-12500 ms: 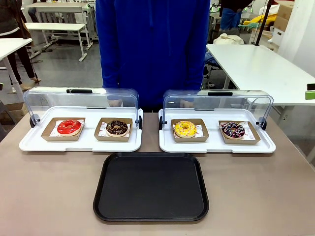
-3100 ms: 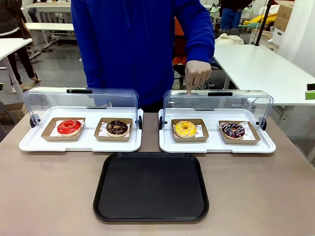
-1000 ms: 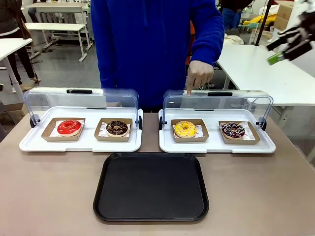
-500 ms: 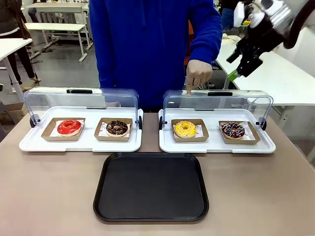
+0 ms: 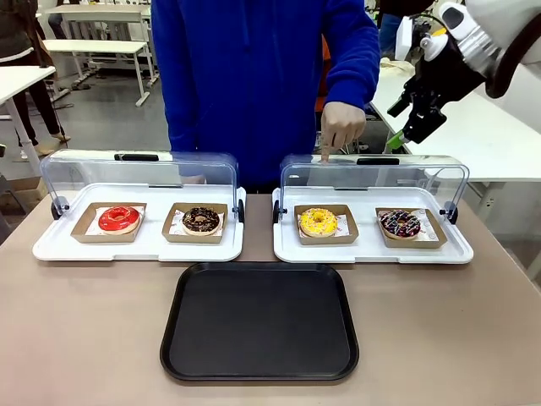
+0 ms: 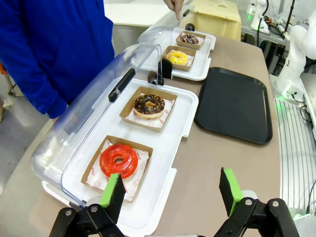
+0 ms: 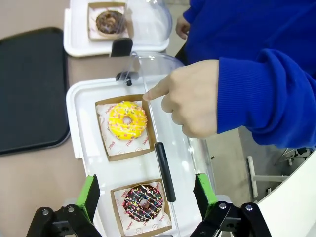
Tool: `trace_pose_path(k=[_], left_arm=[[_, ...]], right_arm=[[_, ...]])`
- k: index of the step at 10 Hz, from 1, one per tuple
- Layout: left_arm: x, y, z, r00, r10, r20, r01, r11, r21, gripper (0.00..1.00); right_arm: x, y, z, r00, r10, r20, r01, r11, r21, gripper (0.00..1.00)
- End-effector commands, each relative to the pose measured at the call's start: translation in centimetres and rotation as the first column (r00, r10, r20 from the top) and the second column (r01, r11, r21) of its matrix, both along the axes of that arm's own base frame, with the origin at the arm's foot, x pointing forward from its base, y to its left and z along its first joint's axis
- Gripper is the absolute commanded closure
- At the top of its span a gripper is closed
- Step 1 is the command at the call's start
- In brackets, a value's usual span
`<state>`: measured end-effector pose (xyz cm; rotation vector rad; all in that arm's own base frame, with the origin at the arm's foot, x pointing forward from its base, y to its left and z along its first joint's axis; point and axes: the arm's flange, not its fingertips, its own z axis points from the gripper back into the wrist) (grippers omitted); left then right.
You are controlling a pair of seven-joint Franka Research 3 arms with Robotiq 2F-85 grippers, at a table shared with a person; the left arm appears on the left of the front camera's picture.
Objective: Move the third donut from the left to the tray.
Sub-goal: Pick up the Paper togo box containing the Donut indicated by the person and place it on the Handle tray.
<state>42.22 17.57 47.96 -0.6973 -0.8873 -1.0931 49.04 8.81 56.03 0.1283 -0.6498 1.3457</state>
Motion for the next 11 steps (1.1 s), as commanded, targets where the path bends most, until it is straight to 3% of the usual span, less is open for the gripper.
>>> trace_pose_path(k=[1,2,3,5,8,11], left_arm=[[-0.1,-0.1,0.2,1.000,-0.010,0.014,0.010,1.000,-0.012,0.00],[-0.1,-0.1,0.2,1.000,-0.010,0.014,0.010,1.000,-0.012,0.00],[-0.1,-0.1,0.2,1.000,-0.010,0.014,0.010,1.000,-0.012,0.00],[-0.1,-0.1,0.2,1.000,-0.010,0.014,0.010,1.000,-0.012,0.00],[-0.1,-0.1,0.2,1.000,-0.010,0.014,0.010,1.000,-0.012,0.00],[-0.1,-0.1,0.2,1.000,-0.010,0.014,0.010,1.000,-0.012,0.00]], right_arm=[[0.4,0.0,0.4,1.000,0.011,-0.006,-0.011,1.000,-0.004,0.00],[0.0,0.0,0.0,1.000,0.000,0.000,0.000,1.000,0.000,0.00],[-0.6,2.4,-1.9,1.000,-0.023,-0.018,0.021,0.995,-0.101,0.00],[-0.7,4.6,-5.0,0.998,-0.045,-0.043,0.038,0.987,-0.155,0.00],[-1.0,6.7,-8.3,0.994,-0.041,-0.102,0.016,0.973,-0.231,0.00],[-1.9,8.4,-11.3,0.997,-0.036,-0.071,0.014,0.955,-0.297,0.00]])
